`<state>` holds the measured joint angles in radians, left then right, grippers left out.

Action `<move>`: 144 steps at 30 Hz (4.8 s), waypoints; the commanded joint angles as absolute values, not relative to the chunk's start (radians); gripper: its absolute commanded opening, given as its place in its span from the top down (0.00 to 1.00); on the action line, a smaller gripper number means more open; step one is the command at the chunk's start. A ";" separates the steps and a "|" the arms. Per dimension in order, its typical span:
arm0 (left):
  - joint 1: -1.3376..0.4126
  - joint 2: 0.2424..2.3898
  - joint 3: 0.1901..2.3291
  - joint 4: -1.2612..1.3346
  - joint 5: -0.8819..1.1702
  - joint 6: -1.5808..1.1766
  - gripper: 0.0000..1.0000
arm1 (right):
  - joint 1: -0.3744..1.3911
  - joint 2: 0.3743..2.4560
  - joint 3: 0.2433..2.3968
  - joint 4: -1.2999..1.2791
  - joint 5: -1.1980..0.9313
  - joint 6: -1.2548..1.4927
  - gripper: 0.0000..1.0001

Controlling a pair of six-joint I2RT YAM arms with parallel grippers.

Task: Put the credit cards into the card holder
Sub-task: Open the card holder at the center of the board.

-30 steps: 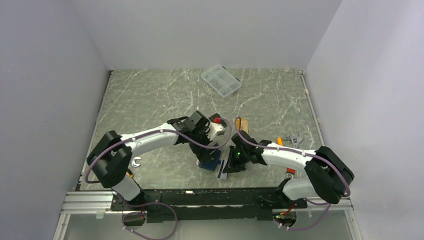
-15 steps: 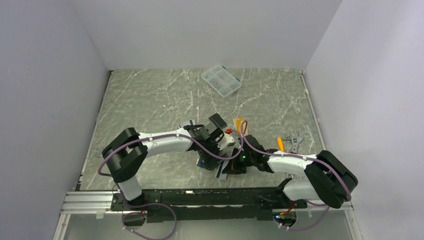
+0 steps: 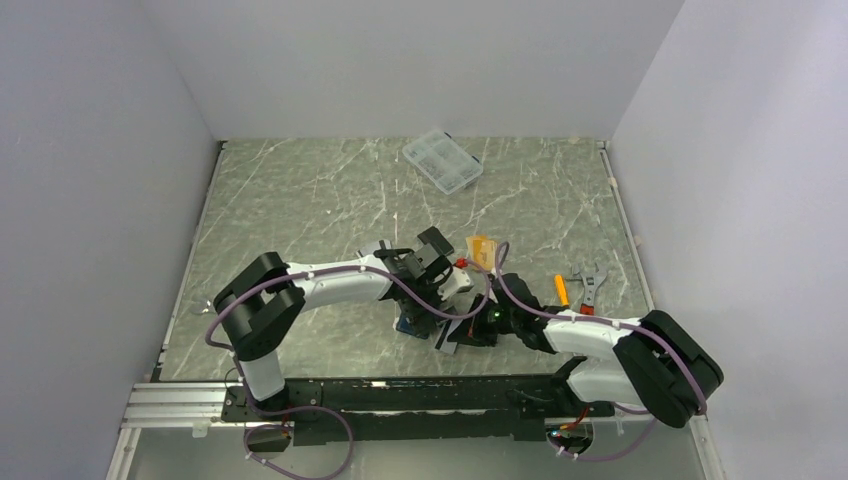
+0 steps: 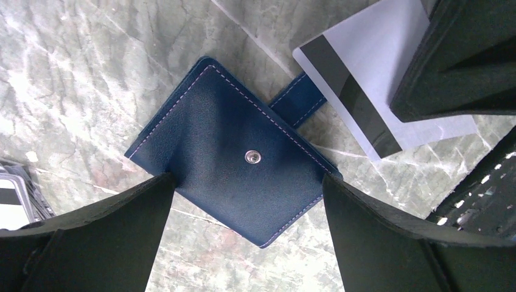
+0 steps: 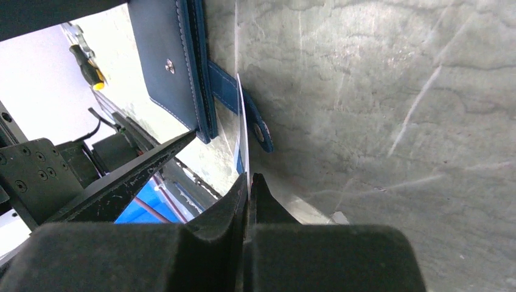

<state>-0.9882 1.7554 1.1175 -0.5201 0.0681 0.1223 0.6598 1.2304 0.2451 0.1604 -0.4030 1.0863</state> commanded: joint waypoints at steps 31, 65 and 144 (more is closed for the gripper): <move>-0.987 1.799 1.238 -0.607 0.170 0.120 0.00 | 0.619 1.421 0.147 0.331 -0.296 1.125 1.00; -1.025 1.735 1.239 -0.646 -0.143 0.153 0.01 | 0.581 1.449 0.083 0.377 -0.299 1.141 1.00; -0.648 1.779 1.226 -0.699 0.533 0.095 0.79 | 0.752 1.308 0.265 0.384 -0.434 0.881 1.00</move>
